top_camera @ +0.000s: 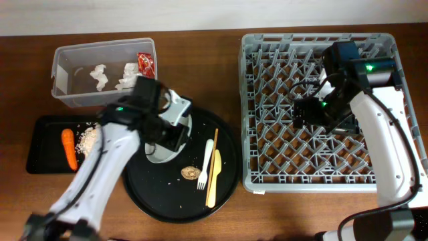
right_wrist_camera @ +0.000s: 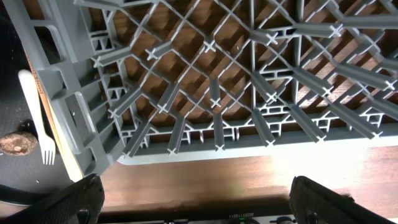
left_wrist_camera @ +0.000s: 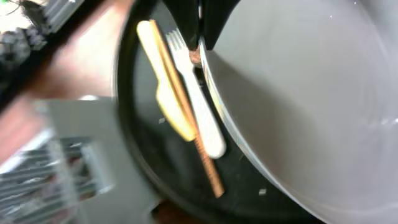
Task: Sort waste into correct bins and load items into the dishwasher rack
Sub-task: 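Carry the emptied white plate back and set it on the round tray, then grasp the white plate on the round tray with the right gripper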
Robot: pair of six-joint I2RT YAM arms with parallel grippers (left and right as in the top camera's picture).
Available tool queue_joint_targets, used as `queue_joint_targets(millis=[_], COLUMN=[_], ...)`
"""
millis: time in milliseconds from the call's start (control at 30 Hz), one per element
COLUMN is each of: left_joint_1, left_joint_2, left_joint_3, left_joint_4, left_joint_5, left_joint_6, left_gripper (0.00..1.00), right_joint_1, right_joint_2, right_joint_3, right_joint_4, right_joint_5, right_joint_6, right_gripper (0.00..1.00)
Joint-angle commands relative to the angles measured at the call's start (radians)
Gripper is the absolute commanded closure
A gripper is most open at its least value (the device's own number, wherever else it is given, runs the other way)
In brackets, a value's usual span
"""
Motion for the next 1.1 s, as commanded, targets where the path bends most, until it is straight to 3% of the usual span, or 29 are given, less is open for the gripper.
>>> queue_joint_targets(millis=[0, 67, 100, 133, 167, 200, 267, 367, 467, 600, 733, 1067], left_joint_1=[-0.074, -0.107, -0.116, -0.12, -0.12, -0.119, -0.111, -0.01, 0.205, 0.463, 0.631, 0.666], left_joint_2=[0.128, 0.175, 0.178, 0.172, 0.164, 0.141, 0.085, -0.06, -0.167, -0.179, -0.179, -0.179], left_joint_3=[0.011, 0.011, 0.011, 0.013, 0.015, 0.035, 0.098, 0.17, 0.17, 0.169, 0.169, 0.169], left_joint_4=[0.034, 0.037, 0.033, 0.03, 0.027, 0.003, -0.063, -0.16, -0.206, -0.24, -0.257, -0.257], left_joint_5=[-0.111, -0.111, -0.111, -0.111, -0.111, -0.112, -0.17, -0.336, -0.344, -0.343, -0.343, -0.343], left_joint_6=[-0.045, -0.047, -0.047, -0.047, -0.047, -0.047, -0.053, -0.107, -0.211, -0.338, -0.407, -0.406], left_gripper=[1.0, 1.0, 0.68, 0.47, 0.35, 0.15, 0.01, 0.01, 0.01, 0.01, 0.01, 0.01], right_joint_1=[-0.003, -0.003, -0.003, -0.003, -0.003, -0.003, 0.003, 0.097, 0.302, 0.501, 0.571, 0.601], right_joint_2=[-0.005, -0.005, -0.005, -0.005, -0.005, -0.005, -0.005, -0.005, 0.0, 0.091, 0.285, 0.58], right_joint_3=[-0.001, -0.001, -0.001, -0.001, -0.001, -0.001, 0.0, 0.001, 0.0, 0.0, 0.0, 0.0], right_joint_4=[0.0, 0.0, 0.001, 0.003, 0.006, 0.013, 0.033, 0.125, 0.306, 0.478, 0.549, 0.721], right_joint_5=[0.011, 0.012, 0.012, 0.012, 0.012, 0.011, -0.001, -0.091, -0.098, -0.093, -0.096, -0.133], right_joint_6=[0.008, 0.005, 0.004, 0.003, -0.003, -0.023, -0.062, -0.174, -0.18, -0.18, -0.161, -0.096], right_gripper=[0.01, 0.01, 0.01, 0.01, 0.01, 0.01, 0.01, 0.01, 0.0, 0.0, 0.07, 0.34])
